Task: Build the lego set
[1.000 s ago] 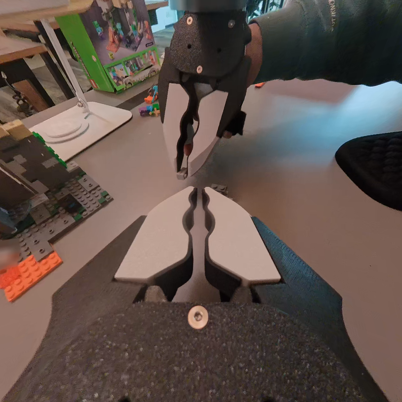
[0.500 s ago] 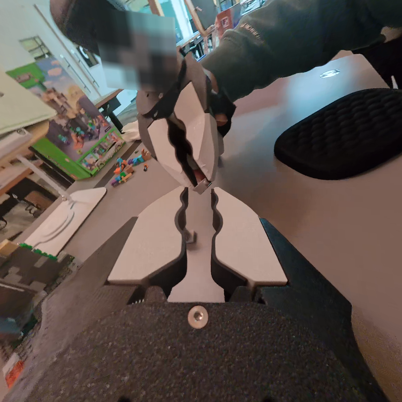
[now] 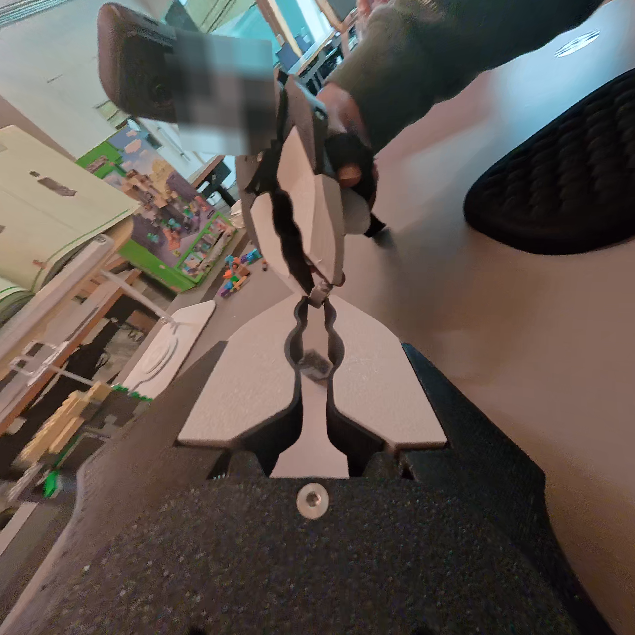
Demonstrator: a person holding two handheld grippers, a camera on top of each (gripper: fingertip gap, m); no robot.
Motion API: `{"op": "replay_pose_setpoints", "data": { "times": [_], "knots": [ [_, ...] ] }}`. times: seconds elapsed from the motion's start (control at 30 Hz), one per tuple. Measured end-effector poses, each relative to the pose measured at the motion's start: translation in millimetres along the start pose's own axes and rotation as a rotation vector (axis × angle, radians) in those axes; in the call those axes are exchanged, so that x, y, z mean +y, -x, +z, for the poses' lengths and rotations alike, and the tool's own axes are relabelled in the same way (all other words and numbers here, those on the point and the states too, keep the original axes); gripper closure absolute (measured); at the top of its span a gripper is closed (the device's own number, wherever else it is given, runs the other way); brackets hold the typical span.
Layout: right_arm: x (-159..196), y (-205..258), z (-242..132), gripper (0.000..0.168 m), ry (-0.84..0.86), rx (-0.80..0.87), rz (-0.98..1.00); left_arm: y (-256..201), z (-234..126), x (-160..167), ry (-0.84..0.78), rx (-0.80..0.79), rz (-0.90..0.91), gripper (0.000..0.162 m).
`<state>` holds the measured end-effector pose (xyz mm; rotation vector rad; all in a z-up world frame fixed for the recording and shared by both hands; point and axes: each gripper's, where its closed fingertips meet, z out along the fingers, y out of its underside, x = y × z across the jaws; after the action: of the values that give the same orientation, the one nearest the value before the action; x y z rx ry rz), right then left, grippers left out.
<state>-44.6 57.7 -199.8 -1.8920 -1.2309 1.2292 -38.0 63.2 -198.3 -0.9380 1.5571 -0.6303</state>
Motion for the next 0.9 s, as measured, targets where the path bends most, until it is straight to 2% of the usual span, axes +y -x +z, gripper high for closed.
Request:
{"op": "replay_pose_setpoints", "data": {
  "times": [0.13, 0.37, 0.5, 0.6, 0.7, 0.8, 0.9],
  "knots": [
    [-1.6, -15.0, -2.3, 0.138, -0.032, 0.148, 0.073, 17.4, -1.4, 10.1, 0.073, -0.109, 0.028, 0.153],
    [-8.4, -34.0, 3.1, 0.137, -0.278, 0.439, 0.37, 28.3, -1.3, 19.6, 0.158, -0.198, 0.076, 0.153],
    [-12.5, -36.4, 3.7, 0.143, -0.346, 0.479, 0.415, 30.1, -1.6, 22.1, 0.18, -0.215, 0.092, 0.153],
    [-17.8, -35.0, 3.8, 0.143, -0.366, 0.444, 0.444, 30.0, -1.9, 22.0, 0.19, -0.222, 0.113, 0.153],
    [-20.1, -34.5, 5.4, 0.142, -0.358, 0.437, 0.457, 29.6, -1.9, 21.8, 0.202, -0.23, 0.133, 0.153],
    [-20.4, -36.8, 4.8, 0.152, -0.349, 0.457, 0.453, 31.3, -2.8, 21.9, 0.211, -0.244, 0.142, 0.153],
    [-19.5, -37.2, 4.4, 0.152, -0.328, 0.441, 0.429, 29.8, -2.1, 22.6, 0.203, -0.226, 0.112, 0.154]
  ]
}}
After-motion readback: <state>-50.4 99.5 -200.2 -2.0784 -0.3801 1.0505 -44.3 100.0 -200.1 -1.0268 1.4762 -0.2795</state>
